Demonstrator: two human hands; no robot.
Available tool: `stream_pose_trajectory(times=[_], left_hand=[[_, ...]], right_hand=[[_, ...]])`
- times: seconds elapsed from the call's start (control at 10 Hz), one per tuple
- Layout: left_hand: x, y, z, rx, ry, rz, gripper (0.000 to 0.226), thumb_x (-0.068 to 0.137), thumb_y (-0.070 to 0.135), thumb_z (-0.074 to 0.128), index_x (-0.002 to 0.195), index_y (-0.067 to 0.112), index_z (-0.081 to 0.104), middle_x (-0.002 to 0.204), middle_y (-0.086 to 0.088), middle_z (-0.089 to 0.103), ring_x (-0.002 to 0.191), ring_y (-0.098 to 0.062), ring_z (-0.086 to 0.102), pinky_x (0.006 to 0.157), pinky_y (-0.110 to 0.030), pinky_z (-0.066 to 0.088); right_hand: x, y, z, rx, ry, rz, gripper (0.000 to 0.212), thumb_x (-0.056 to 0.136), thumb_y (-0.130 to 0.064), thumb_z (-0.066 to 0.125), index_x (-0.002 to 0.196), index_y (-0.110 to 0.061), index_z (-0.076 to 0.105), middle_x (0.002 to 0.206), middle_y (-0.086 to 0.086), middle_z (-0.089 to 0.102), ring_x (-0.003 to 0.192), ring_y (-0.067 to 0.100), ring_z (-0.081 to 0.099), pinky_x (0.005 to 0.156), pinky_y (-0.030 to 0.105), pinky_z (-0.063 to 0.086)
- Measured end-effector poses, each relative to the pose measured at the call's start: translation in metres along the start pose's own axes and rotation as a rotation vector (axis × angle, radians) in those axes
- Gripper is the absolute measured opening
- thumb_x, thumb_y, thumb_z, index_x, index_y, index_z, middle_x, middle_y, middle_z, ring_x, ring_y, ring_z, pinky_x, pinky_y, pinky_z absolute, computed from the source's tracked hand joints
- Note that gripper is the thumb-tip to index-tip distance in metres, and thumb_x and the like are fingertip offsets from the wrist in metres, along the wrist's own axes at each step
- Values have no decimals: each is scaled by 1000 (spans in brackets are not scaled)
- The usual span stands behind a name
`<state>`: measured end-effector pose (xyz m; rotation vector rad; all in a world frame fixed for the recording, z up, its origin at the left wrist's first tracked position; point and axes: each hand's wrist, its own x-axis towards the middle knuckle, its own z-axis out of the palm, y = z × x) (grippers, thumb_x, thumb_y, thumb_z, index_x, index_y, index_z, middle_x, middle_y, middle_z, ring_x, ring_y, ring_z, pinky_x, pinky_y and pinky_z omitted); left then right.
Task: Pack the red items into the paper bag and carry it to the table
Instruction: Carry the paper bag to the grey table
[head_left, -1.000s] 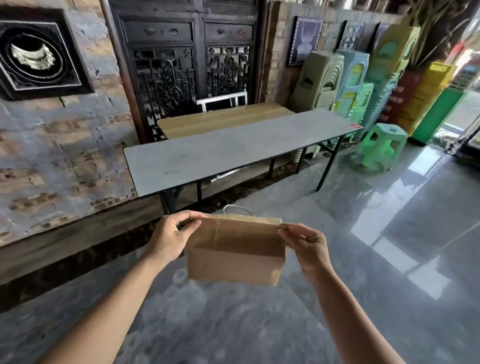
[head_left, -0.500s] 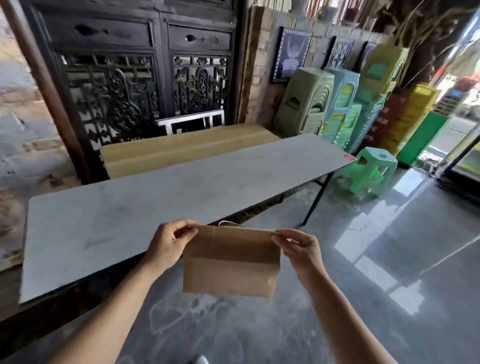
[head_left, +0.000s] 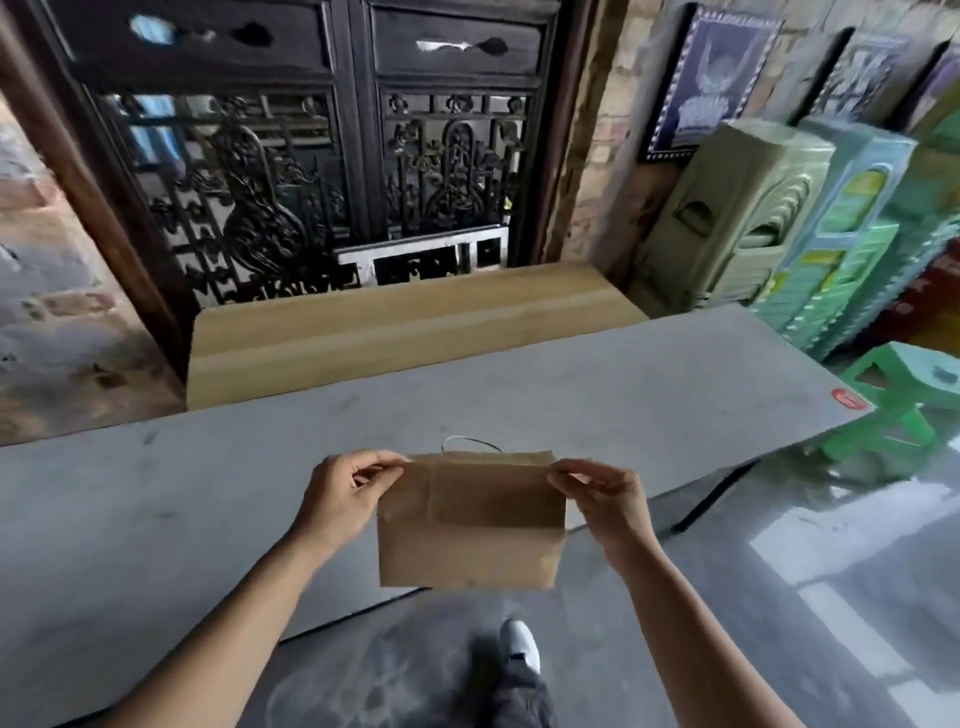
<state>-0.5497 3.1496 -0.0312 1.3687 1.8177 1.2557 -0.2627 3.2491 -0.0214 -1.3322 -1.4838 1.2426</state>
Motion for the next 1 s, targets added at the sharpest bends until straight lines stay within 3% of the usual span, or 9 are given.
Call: stream_pose_trajectory(times=[0.1, 0.2, 0.3, 0.4, 0.5, 0.7, 0.8, 0.9, 1.0], left_hand=[[53, -13, 35, 143, 83, -51, 19, 82, 17, 72, 85, 35, 77, 84, 18, 76, 76, -11, 71, 73, -29, 56], [90, -14, 66, 310, 176, -151, 14, 82, 20, 72, 84, 32, 77, 80, 11, 77, 64, -4, 64, 64, -21, 50], [122, -18, 90, 420, 217, -212, 15, 81, 16, 71, 84, 30, 78, 80, 9, 77, 67, -10, 65, 66, -24, 50], [139, -28, 107, 514, 223, -307, 16, 81, 12, 70, 85, 25, 78, 82, 4, 78, 77, -20, 70, 70, -28, 53], [148, -34, 116, 529, 243, -339, 16, 81, 7, 68, 85, 19, 77, 88, 4, 78, 82, -18, 72, 72, -26, 54], [156, -30, 114, 587, 250, -360, 17, 81, 6, 64, 88, 18, 75, 98, 5, 72, 83, -18, 68, 75, -31, 55], [151, -28, 112, 720, 197, -401, 19, 84, 13, 61, 95, 23, 73, 104, 4, 69, 90, -23, 66, 76, -31, 53], [146, -27, 109, 751, 50, -495, 30, 89, 16, 58, 117, 22, 66, 125, -3, 61, 116, -24, 56, 92, -29, 42], [140, -20, 93, 807, -99, -563, 49, 89, 22, 61, 136, 21, 47, 140, -8, 49, 132, -27, 44, 106, -37, 38]], right_hand=[[96, 13, -6, -167, -96, -79, 30, 74, -4, 79, 66, -33, 75, 68, -15, 74, 61, 1, 64, 61, 13, 45], [170, 23, -4, -428, -182, -143, 6, 76, -13, 78, 76, -19, 77, 83, -2, 73, 64, 13, 61, 61, 23, 42], [220, 35, -1, -581, -282, -183, 7, 78, -20, 77, 82, -14, 78, 89, -1, 72, 66, 13, 60, 62, 21, 37], [251, 47, 8, -679, -367, -180, 7, 79, -23, 74, 83, -20, 79, 91, -3, 72, 72, 15, 63, 63, 24, 43], [264, 64, 17, -738, -437, -182, 10, 82, -26, 68, 85, -23, 78, 92, -4, 69, 78, 19, 65, 65, 28, 51], [274, 73, 22, -744, -496, -189, 8, 80, -22, 66, 82, -23, 74, 92, 0, 64, 79, 23, 63, 66, 30, 52], [268, 64, 17, -781, -504, -214, 13, 83, -24, 64, 89, -25, 74, 98, -1, 64, 83, 22, 63, 67, 32, 53], [255, 48, 12, -868, -556, -239, 24, 86, -23, 59, 105, -26, 72, 111, 0, 62, 99, 24, 61, 77, 33, 53], [239, 26, 10, -996, -611, -268, 44, 84, -19, 58, 128, -23, 61, 129, 7, 55, 117, 30, 54, 92, 38, 51]])
